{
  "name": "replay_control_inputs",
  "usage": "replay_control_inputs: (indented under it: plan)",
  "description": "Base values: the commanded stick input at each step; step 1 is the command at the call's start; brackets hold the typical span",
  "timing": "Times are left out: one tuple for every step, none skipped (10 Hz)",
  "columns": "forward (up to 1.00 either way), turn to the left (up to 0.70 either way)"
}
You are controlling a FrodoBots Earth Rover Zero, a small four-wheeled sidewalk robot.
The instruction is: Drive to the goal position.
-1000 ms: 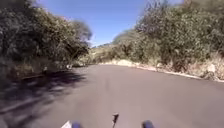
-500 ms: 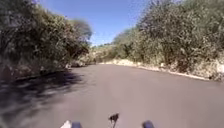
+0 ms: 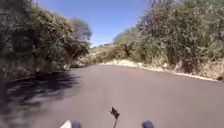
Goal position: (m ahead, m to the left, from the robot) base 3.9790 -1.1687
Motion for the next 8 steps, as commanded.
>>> replay_control_inputs:
  plan:
    - [0.85, 0.00]
    - [0.85, 0.00]
    - [0.85, 0.00]
    - [0.85, 0.00]
    - [0.85, 0.00]
    - [0.85, 0.00]
    - [0.85, 0.00]
    - [0.85, 0.00]
